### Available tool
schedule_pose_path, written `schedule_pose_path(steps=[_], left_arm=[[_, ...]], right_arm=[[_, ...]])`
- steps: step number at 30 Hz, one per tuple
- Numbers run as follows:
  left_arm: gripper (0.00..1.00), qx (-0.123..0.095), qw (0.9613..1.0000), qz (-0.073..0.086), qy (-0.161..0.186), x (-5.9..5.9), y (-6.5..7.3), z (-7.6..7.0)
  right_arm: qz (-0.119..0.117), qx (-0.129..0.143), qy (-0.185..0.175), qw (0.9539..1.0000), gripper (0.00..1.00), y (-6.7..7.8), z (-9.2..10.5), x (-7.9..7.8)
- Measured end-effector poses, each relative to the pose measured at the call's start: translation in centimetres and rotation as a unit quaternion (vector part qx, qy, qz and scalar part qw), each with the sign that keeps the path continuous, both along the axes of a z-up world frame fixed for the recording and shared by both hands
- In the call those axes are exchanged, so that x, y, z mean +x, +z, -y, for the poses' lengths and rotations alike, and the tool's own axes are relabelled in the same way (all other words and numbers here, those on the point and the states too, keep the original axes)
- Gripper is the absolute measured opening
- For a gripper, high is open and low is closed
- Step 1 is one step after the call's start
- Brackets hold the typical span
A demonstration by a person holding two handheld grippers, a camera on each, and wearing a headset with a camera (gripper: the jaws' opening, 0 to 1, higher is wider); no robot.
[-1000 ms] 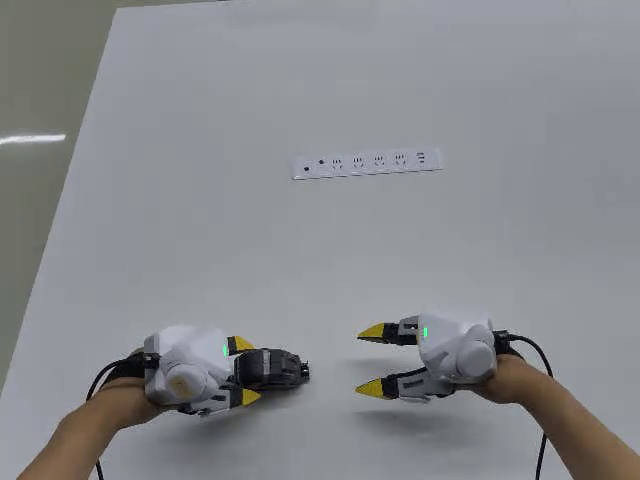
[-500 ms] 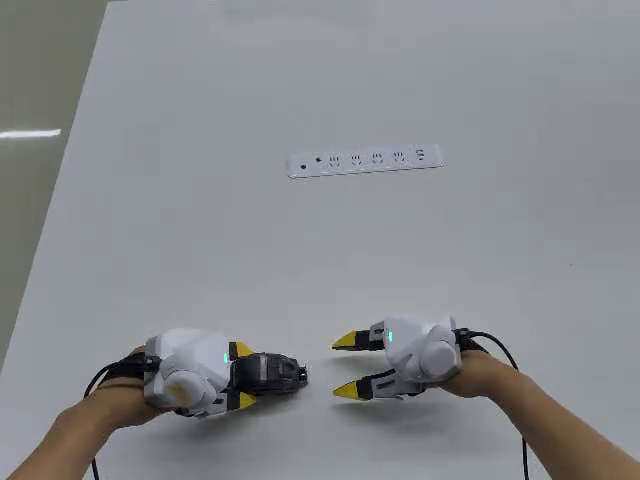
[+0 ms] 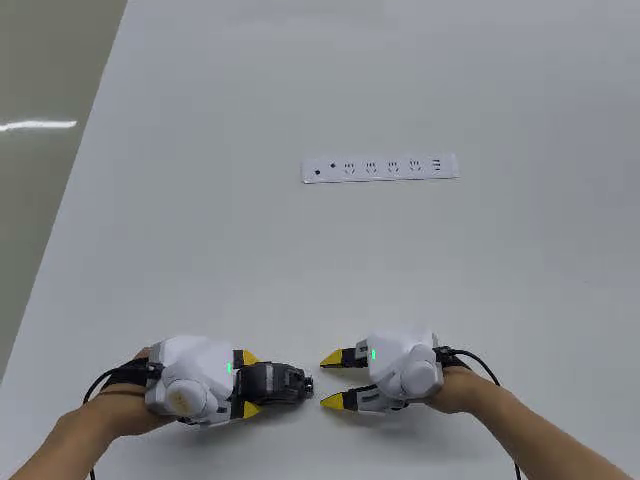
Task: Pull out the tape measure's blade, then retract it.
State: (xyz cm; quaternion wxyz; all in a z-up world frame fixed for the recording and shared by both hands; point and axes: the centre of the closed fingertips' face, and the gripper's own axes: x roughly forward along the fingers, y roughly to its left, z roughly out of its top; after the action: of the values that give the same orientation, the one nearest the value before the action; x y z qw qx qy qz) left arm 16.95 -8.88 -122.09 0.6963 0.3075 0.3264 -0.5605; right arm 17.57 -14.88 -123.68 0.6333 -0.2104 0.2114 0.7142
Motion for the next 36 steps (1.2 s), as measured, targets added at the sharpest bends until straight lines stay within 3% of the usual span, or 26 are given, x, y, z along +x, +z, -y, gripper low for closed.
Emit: schedule_pose_path(steps=[9, 23, 36], left_arm=[[0.28, -0.014, 0.9999, -0.002, 0.004, 0.0, 0.1, 0.1], [0.28, -0.037, 0.9991, -0.001, 0.019, 0.0, 0.2, 0.2], [0.28, -0.031, 0.9994, -0.003, 0.012, 0.0, 0.2, 0.1]], right_arm=[[0.000, 0.003, 0.019, 0.9998, 0.21, -0.7, -1.2, -0.5], [-0.011, 0.012, 0.024, 0.9996, 0.12, -0.4, -1.3, -0.6], [-0.014, 0.000, 0.029, 0.9995, 0.11, -0.5, -1.4, -0.7]])
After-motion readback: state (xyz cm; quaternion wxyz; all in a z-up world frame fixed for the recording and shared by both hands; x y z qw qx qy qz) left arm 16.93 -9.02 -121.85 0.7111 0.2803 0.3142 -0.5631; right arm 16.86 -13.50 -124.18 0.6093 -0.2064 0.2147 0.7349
